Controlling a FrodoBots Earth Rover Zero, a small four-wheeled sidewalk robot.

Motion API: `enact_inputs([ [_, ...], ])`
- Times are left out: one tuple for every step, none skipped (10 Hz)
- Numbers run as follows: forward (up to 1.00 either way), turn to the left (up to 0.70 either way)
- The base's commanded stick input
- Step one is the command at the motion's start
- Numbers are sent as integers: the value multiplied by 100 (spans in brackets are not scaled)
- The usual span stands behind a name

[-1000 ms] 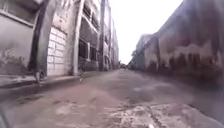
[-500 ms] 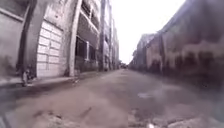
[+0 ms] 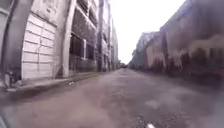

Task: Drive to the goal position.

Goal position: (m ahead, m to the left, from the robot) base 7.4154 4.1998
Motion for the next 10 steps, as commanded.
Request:
enact_inputs([
  [100,0],
  [100,0],
  [100,0],
  [100,0],
  [100,0],
  [100,0],
  [100,0],
  [100,0],
  [100,0],
  [100,0],
])
